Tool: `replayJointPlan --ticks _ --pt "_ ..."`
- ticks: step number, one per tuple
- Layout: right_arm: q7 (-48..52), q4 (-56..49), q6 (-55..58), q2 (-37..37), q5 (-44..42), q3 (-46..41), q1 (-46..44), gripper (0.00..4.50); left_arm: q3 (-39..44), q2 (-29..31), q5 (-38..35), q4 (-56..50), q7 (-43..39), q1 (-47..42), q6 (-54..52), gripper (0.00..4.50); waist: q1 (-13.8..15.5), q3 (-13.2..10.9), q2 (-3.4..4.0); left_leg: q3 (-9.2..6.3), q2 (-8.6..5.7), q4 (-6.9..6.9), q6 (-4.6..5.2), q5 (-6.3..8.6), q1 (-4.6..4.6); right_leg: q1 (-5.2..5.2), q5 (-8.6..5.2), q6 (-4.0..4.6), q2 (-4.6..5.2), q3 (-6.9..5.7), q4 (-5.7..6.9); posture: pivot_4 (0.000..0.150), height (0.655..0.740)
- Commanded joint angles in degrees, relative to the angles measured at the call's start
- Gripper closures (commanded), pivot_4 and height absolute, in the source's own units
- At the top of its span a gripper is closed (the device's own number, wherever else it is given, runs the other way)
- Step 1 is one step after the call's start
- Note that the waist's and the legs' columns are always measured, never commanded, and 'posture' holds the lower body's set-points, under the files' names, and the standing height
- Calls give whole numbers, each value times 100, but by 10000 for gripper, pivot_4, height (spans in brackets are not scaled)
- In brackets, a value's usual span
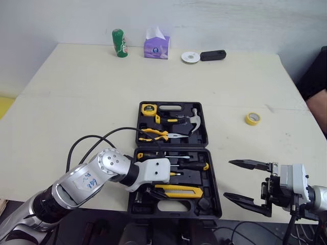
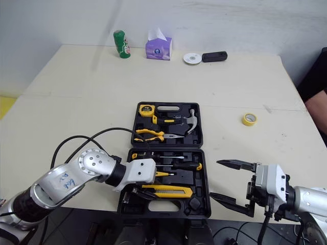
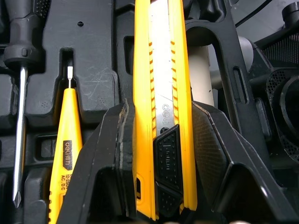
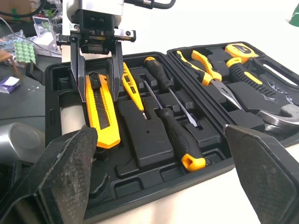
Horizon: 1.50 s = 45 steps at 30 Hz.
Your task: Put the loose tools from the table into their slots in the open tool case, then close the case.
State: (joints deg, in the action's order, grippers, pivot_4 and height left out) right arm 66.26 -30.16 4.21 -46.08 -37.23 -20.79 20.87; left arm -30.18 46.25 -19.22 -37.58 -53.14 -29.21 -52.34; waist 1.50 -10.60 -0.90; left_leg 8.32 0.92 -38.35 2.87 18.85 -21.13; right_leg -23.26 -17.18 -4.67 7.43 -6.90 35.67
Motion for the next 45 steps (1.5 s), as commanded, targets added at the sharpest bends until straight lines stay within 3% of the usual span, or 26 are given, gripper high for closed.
replayJointPlan --ticks 1,3,5,10,15,20,24,30,33,41,45 --pt "35 -142 -63 55 -94 -152 7 0 -27 37 110 -29 74 102 -53 32221 0 0 0 0 0 0 0 0 1 1 0 0 0 0 0 1500 7400" --pt "54 -119 -82 61 -83 -139 0 0 29 6 65 -34 119 143 -125 32221 -1 0 0 0 0 0 0 0 2 2 0 0 0 0 0 1500 7400" --pt "71 -83 -107 70 -71 -125 -27 0 97 -49 -9 -107 124 186 -107 22101 -1 0 0 -1 0 -1 0 0 3 3 0 0 0 0 1 1500 7400" --pt "118 -21 -137 89 -49 -115 -64 0 151 -100 29 -162 72 217 231 1703 0 0 0 -1 0 -5 1 0 2 3 0 0 0 0 2 1500 7400" --pt "136 4 -134 115 -24 -66 -121 0 515 -213 -318 -241 31 376 215 1703 -5 0 0 -2 1 -7 1 0 0 3 0 0 0 0 3 1500 7400" --pt "132 81 -132 146 36 24 -250 0 1016 -415 -519 -46 -204 627 1145 1703 -6 0 0 -3 1 -11 1 0 0 3 0 0 0 -1 5 1500 7400" --pt "128 168 -177 202 104 74 -351 0 1699 -764 -1366 105 -380 824 1170 1703 -8 0 0 -4 3 -18 1 1 -1 3 0 0 0 -1 8 1500 7400" --pt "37 190 -122 310 -9 63 -642 0 2363 -1051 -1874 475 -586 1028 1622 1703 -20 1 1 -4 4 -31 2 3 -1 3 0 0 0 -1 16 1500 7400" --pt "55 241 -170 328 87 39 -642 0 2411 -1046 -1819 687 -749 1161 1891 9823 -14 1 1 -5 4 -38 2 4 -3 4 0 0 0 -2 19 1500 7400" --pt "35 199 -125 328 70 -84 -471 0 1709 -1044 -839 1001 -1113 1605 3128 44089 -12 1 2 -4 3 -42 5 11 -4 5 0 0 1 -2 17 1500 7400" --pt "-17 97 -126 358 64 -102 -342 0 1434 -1190 -509 1115 -958 1827 3395 44089 -11 1 2 -4 4 -41 5 15 -5 4 0 0 2 -1 15 1500 7400"
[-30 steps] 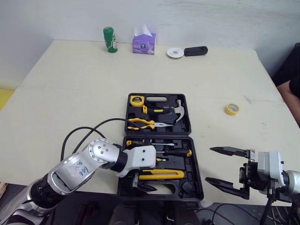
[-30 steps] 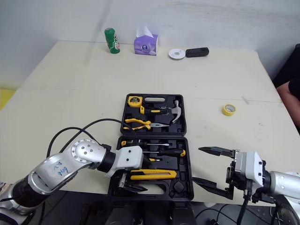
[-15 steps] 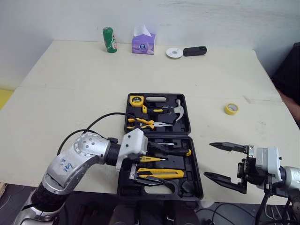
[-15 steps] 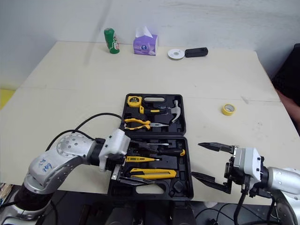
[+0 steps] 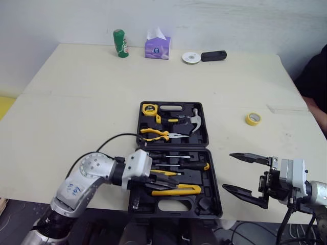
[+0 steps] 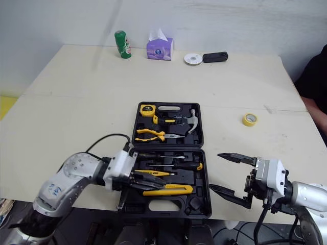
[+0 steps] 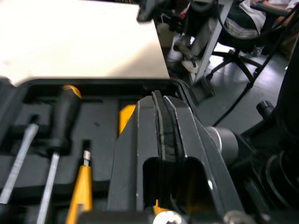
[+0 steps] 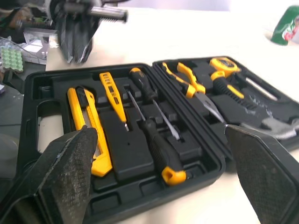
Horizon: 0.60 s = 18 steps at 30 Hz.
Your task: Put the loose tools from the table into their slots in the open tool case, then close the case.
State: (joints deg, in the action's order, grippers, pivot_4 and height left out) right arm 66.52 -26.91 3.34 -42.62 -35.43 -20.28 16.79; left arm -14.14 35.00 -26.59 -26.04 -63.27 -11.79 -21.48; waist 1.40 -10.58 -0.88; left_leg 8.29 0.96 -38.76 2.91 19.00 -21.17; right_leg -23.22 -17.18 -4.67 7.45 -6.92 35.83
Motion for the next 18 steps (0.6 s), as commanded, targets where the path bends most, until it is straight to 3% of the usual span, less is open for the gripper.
replayJointPlan --ticks 1,5,18 --pt "-53 -245 -48 24 -107 -150 92 0 -267 -55 368 15 20 120 434 44089 -1 0 0 0 1 0 1 0 0 0 0 0 1 0 0 1500 7400" --pt "-74 -267 -65 38 -104 -158 167 0 -511 -165 803 344 -7 141 1043 44089 -3 2 4 0 2 1 0 2 3 0 0 0 1 1 1 1500 7400" --pt "-196 -368 -47 75 -76 -76 239 0 -648 -270 1084 820 -13 41 1146 44089 -2 3 6 0 4 1 3 7 1 -2 0 0 5 1 -1 1500 7400"
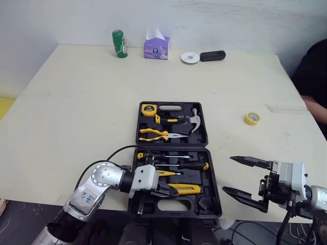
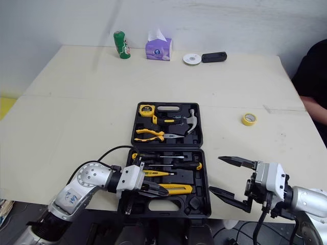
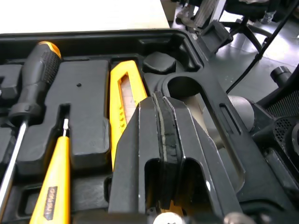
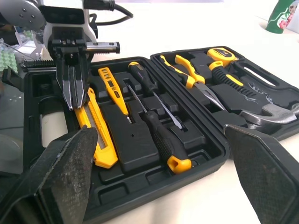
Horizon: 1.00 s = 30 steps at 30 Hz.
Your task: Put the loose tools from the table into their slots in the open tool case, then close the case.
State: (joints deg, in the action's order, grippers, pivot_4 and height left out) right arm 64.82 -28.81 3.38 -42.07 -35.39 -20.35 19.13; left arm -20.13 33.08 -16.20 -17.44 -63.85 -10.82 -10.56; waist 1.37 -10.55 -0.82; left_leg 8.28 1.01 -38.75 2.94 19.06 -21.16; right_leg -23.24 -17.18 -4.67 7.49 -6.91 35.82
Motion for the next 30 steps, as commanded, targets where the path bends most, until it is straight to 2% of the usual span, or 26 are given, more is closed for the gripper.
replayJointPlan --ticks 1,6,18,20,23,30 --pt "-30 -180 -45 18 -78 -66 0 0 -56 -97 84 -10 76 -63 55 44089 2 0 0 0 0 0 0 0 0 0 0 0 0 0 0 1500 7400" --pt "-40 -185 -21 3 -83 -43 -26 0 -114 -163 374 128 373 -53 -156 44089 8 0 1 0 -1 0 2 1 0 1 0 0 1 0 -1 1500 7400" --pt "-43 -107 -29 17 -6 54 -143 0 -710 392 937 81 328 76 -562 44089 -3 38 62 -1 0 4 5 13 15 18 1 -3 1 -1 -12 1500 7400" --pt "-45 -102 -33 15 2 58 -148 0 -793 465 1006 95 339 99 -603 44089 -2 43 66 -1 0 6 6 14 24 28 1 -3 1 0 -17 1500 7400" --pt "-49 -103 -36 9 5 58 -139 0 -931 545 1299 228 555 93 -754 44089 -2 55 64 1 0 53 19 31 91 87 1 -2 1 1 -44 1500 7400" --pt "-57 -58 -44 1 20 73 -201 0 -782 330 932 272 891 155 -1581 44089 13 117 96 1 0 64 24 35 101 93 0 0 2 3 -50 1500 7400"
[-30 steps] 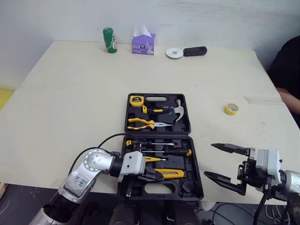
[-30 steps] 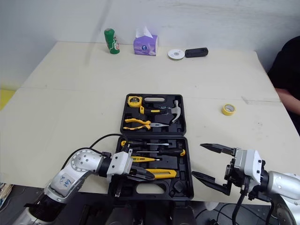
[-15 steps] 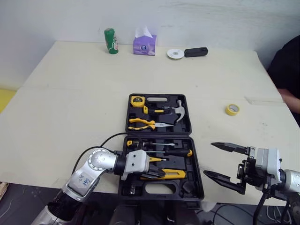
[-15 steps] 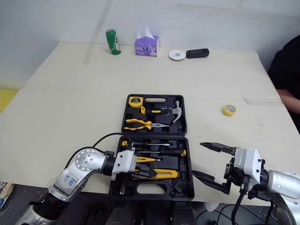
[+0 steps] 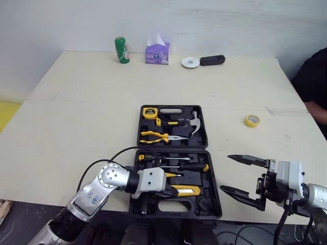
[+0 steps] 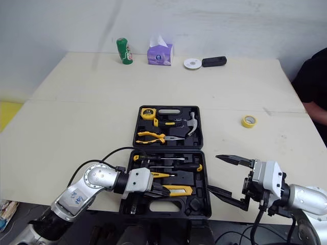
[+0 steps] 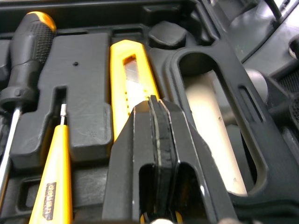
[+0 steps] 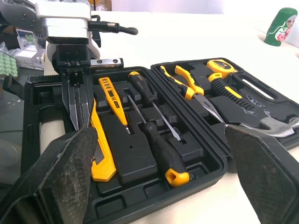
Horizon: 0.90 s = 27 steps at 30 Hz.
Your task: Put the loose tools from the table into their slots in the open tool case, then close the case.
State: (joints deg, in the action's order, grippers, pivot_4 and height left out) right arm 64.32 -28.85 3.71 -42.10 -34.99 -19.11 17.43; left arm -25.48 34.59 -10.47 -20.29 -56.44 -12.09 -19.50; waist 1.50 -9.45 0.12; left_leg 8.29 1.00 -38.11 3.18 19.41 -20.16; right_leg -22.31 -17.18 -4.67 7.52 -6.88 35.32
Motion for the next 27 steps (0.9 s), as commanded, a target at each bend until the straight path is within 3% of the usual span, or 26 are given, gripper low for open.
replayJointPlan --ticks 1,9,20,23,27 --pt "-6 -45 -76 4 -18 -49 -45 0 -269 190 374 561 141 272 -688 44089 -1 15 3 0 0 0 -1 1 0 0 0 0 0 0 0 1500 7400" --pt "12 152 -155 19 59 -81 -158 0 -13 -4 98 554 102 244 -250 44089 -2 32 21 0 0 3 -1 1 -3 -4 -1 1 0 1 -3 1500 7400" --pt "8 985 -742 67 205 -368 -408 0 1326 -622 -1047 266 53 53 765 44089 -24 -30 10 0 0 6 0 -6 -24 -26 1 -1 2 -2 -9 1500 7400" --pt "-3 1186 -888 34 223 -540 -489 0 1748 -311 -1361 85 -110 51 509 44089 -28 -49 1 1 0 9 -23 -16 -25 -28 0 0 -1 -5 -10 1500 7400" --pt "8 1729 -1247 41 289 -955 -493 0 2637 143 -1748 323 -147 115 309 30802 -17 -61 -9 1 -1 8 -22 -15 -28 -26 0 -1 -1 -5 -12 1500 7400"
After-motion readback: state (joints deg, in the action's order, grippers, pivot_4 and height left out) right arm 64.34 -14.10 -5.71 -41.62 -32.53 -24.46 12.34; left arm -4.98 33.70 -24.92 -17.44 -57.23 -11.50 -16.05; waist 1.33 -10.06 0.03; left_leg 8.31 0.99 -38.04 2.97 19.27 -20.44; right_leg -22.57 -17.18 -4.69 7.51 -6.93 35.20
